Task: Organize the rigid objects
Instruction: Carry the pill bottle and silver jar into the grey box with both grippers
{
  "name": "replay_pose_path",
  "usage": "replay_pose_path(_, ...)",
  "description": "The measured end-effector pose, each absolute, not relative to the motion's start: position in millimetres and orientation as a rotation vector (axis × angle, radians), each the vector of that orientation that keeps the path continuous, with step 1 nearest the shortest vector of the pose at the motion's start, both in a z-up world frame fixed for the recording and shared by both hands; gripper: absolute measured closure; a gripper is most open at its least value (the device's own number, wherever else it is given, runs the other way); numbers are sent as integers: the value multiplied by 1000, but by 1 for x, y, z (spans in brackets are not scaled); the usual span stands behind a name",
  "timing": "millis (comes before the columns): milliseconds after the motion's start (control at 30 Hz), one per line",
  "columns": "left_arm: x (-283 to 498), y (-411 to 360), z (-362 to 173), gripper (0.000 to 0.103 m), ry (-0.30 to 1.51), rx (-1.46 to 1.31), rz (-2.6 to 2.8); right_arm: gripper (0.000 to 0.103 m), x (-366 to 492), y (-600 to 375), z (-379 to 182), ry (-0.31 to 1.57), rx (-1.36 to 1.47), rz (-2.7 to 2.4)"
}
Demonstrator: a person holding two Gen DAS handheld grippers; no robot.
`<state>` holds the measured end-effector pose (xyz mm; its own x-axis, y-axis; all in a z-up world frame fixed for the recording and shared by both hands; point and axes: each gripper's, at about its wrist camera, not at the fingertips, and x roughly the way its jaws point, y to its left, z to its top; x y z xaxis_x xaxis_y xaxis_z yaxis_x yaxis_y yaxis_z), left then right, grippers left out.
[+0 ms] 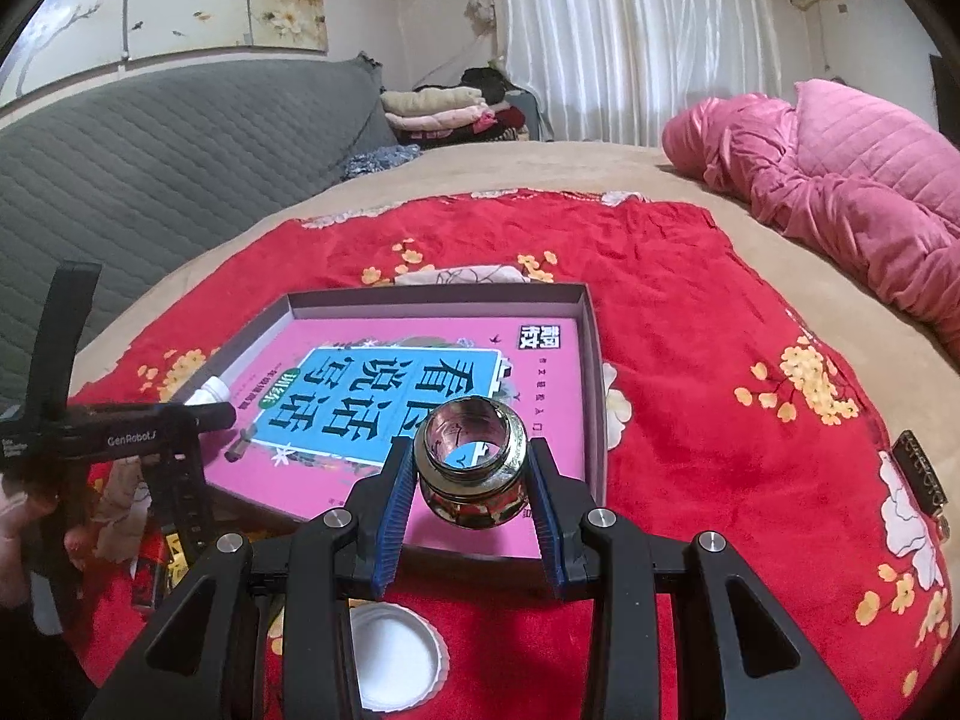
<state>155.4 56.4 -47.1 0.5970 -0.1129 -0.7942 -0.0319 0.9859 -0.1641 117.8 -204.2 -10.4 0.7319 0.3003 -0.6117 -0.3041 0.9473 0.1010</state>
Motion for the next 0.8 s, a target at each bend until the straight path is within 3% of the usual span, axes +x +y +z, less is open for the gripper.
replay_pose_path(800, 157, 54, -46, 76, 1008, -183, -48, 65, 144, -200, -35, 827, -73, 272)
